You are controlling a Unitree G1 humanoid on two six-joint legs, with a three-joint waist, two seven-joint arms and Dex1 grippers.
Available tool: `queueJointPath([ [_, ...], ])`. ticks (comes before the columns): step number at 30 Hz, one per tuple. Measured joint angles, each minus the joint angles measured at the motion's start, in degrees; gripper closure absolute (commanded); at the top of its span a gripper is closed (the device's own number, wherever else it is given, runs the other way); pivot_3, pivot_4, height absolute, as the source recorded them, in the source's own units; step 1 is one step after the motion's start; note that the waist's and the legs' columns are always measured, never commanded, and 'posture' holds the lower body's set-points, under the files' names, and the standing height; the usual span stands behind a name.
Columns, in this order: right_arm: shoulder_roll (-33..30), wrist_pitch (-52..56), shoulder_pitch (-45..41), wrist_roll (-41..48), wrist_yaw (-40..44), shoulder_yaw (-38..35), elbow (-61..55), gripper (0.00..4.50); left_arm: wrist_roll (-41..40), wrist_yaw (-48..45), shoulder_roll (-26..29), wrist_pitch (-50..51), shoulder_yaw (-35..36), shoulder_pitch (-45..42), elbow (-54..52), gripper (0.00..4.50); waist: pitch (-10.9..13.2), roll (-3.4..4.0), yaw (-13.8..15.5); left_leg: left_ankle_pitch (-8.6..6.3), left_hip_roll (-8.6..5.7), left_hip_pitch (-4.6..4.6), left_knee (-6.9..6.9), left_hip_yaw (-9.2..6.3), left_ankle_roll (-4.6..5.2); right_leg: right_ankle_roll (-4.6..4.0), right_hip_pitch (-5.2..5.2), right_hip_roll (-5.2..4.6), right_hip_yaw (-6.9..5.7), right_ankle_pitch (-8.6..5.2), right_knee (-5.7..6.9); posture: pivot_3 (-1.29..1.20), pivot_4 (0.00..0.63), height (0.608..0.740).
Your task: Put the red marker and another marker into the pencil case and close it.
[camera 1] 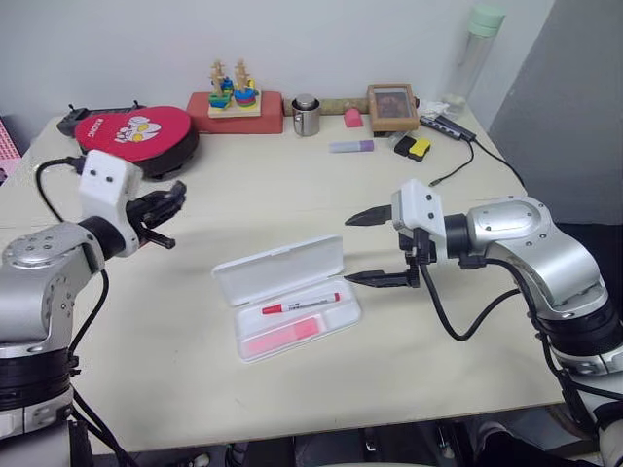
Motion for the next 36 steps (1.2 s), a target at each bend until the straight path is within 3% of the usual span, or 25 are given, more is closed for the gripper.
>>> queueJointPath([
  [6, -2.47, -2.14, 0.23, -3.26, 1.81, 0.94, 2.52, 0.00, -6.92, -10.13, 4.37, 1.52, -3.28, -3.48, -8.76, 4.03, 0.02, -0.01, -0.18, 0.00, 0.00, 0.04, 0.00, 0.06, 0.00, 0.01, 0.01, 0.01, 0.05, 0.00, 0.01, 0.00, 0.150, 0.740],
  [14, -2.63, -2.23, 0.27, -3.80, 2.57, 1.08, 3.15, 0.00, -7.71, -18.26, 5.08, 0.87, -13.98, -5.97, -11.56, 4.03, 0.02, -0.01, -0.17, 0.00, -0.01, 0.00, 0.02, 0.06, 0.00, 0.01, 0.00, 0.01, 0.05, -0.01, -0.02, 0.00, 0.150, 0.740],
  [19, -3.20, -2.24, 0.77, -4.46, 2.89, 1.08, 3.14, 0.00, -7.79, -23.00, 5.19, -2.07, -16.37, -5.47, -11.76, 4.03, 0.03, -0.01, -0.15, 0.00, -0.01, -0.01, 0.02, 0.06, 0.01, 0.01, 0.00, 0.02, 0.05, -0.01, -0.02, 0.00, 0.150, 0.740],
  [28, -3.57, -2.17, 1.16, -5.07, 2.92, 1.08, 3.08, 0.00, -6.85, -25.39, 1.22, -2.85, -23.61, -5.98, -11.33, 4.03, 0.03, -0.01, -0.10, 0.00, -0.01, -0.01, 0.06, 0.06, 0.01, 0.01, 0.02, 0.02, 0.06, -0.01, -0.01, 0.00, 0.150, 0.740],
  [36, -3.82, -2.17, 1.23, -5.42, 3.01, 1.07, 3.05, 0.00, -0.06, -23.44, -3.54, -5.49, -29.47, -8.41, -7.86, 4.03, 0.03, -0.01, -0.01, 0.00, -0.03, 0.00, 0.08, 0.05, 0.01, 0.01, 0.04, 0.02, 0.07, 0.00, 0.01, 0.00, 0.150, 0.740],
])
